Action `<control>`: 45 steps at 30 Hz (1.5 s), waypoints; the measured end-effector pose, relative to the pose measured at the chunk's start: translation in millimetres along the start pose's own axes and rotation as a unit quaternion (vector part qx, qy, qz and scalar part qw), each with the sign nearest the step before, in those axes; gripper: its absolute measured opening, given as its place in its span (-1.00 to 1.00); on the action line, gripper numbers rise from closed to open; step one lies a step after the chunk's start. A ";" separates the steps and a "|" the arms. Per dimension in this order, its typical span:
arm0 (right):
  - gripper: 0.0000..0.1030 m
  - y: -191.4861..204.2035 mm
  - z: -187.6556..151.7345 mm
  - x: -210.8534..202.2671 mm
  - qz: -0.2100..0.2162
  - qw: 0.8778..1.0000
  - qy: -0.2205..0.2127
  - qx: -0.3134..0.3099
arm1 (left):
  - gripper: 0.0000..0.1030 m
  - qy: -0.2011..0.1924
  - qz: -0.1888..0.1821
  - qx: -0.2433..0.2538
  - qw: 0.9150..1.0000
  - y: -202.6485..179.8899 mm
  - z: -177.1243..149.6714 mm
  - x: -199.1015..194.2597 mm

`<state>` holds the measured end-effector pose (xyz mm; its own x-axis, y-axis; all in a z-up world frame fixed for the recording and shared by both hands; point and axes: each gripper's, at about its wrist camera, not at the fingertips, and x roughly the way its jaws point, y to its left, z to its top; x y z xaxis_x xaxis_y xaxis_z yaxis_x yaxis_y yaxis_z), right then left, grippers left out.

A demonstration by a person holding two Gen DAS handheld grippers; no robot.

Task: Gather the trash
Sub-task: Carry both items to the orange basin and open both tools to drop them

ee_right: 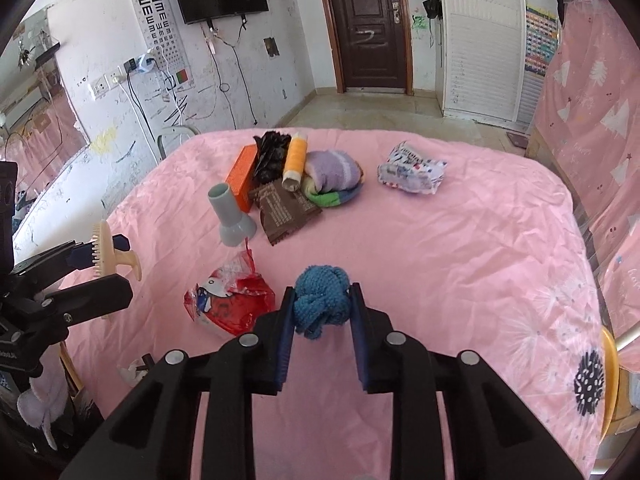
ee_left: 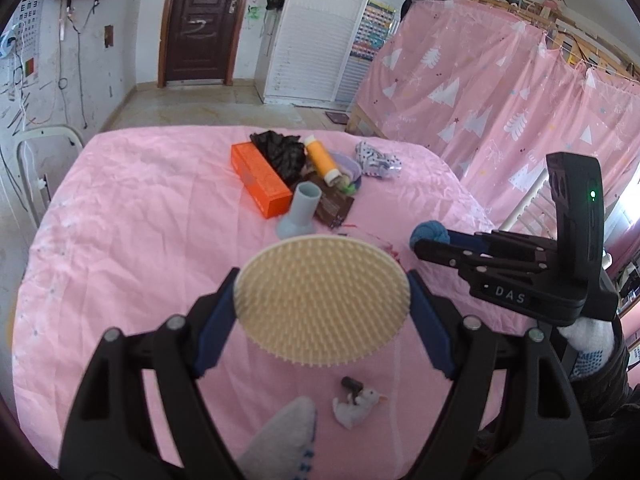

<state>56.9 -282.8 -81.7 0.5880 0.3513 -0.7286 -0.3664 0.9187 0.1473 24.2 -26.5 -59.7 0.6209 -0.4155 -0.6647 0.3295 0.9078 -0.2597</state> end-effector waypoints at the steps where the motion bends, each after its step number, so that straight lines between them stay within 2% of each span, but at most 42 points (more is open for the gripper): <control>1: -0.69 -3.3 0.3 -4.1 0.000 1.000 -0.005 0.003 | 0.49 -0.003 0.002 0.001 1.000 -3.0 2.5 -0.8; 13: -0.69 -51.6 -0.7 -56.2 -0.029 0.996 -0.068 0.040 | 0.49 -0.020 0.002 0.037 0.999 -44.2 25.7 -1.4; 24: -0.69 -122.1 -27.0 -106.6 -0.082 0.985 -0.114 0.101 | 0.49 -0.025 -0.029 0.077 0.996 -115.5 54.0 21.1; 36: -0.69 -201.8 -69.7 -146.9 -0.139 0.970 -0.129 0.150 | 0.49 0.011 -0.073 0.105 0.992 -216.6 72.4 76.1; 45: -0.69 -241.7 -95.5 -143.8 -0.140 0.964 -0.121 0.191 | 0.49 0.040 -0.110 0.124 0.985 -286.2 75.4 109.8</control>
<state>-7.9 -572.6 -76.5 0.7936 0.0686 -0.6045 0.0962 0.9669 0.2361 51.7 -336.3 -5.5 0.4603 -0.5853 -0.6675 0.6196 0.7503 -0.2307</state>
